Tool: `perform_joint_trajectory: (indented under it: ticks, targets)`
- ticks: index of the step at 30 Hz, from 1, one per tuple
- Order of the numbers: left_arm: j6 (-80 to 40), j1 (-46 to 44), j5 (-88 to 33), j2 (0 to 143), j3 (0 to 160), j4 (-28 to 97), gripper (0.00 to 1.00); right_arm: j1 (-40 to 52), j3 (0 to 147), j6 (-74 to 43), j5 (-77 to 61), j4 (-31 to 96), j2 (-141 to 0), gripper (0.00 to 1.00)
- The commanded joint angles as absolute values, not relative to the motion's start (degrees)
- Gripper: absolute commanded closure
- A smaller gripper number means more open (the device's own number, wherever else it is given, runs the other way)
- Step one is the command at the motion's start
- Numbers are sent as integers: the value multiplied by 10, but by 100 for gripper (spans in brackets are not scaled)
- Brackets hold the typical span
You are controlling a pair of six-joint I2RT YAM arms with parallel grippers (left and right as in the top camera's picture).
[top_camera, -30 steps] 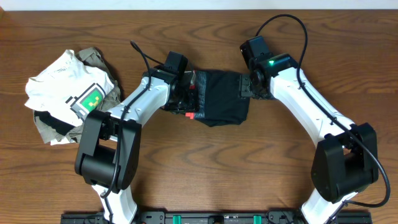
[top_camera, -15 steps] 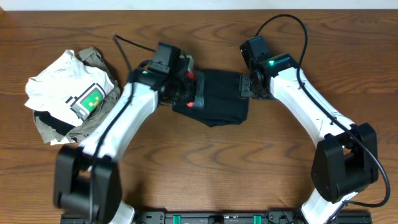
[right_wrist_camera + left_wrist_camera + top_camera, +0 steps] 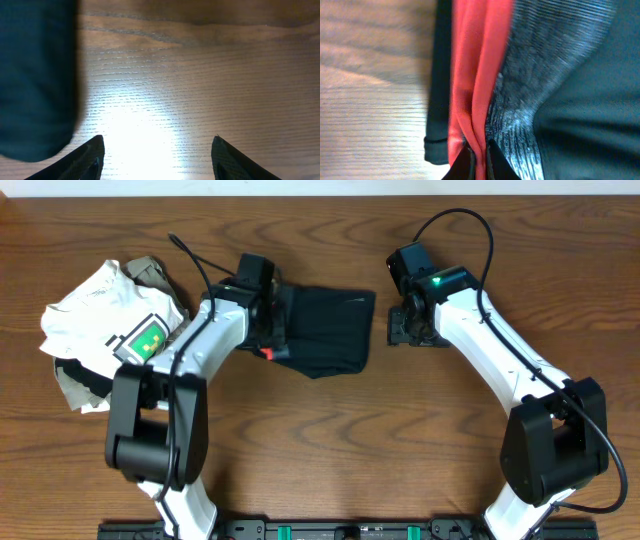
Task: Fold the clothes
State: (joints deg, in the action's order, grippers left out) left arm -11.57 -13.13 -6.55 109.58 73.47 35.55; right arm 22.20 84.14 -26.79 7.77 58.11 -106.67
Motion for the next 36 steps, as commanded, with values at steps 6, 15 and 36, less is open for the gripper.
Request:
perform_joint_trajectory:
  ticks: [6, 15, 36]
  targets:
    - [-106, -93, -6, 1116, 730, 357, 89, 220, 837, -278, 90, 581, -1065, 34]
    - [-106, -93, -6, 1116, 717, 361, 62, 222, 837, -158, -24, 532, -1065, 35]
    - [-156, -93, 95, 976, 741, 405, 51, 220, 832, -130, -30, 519, -1065, 39]
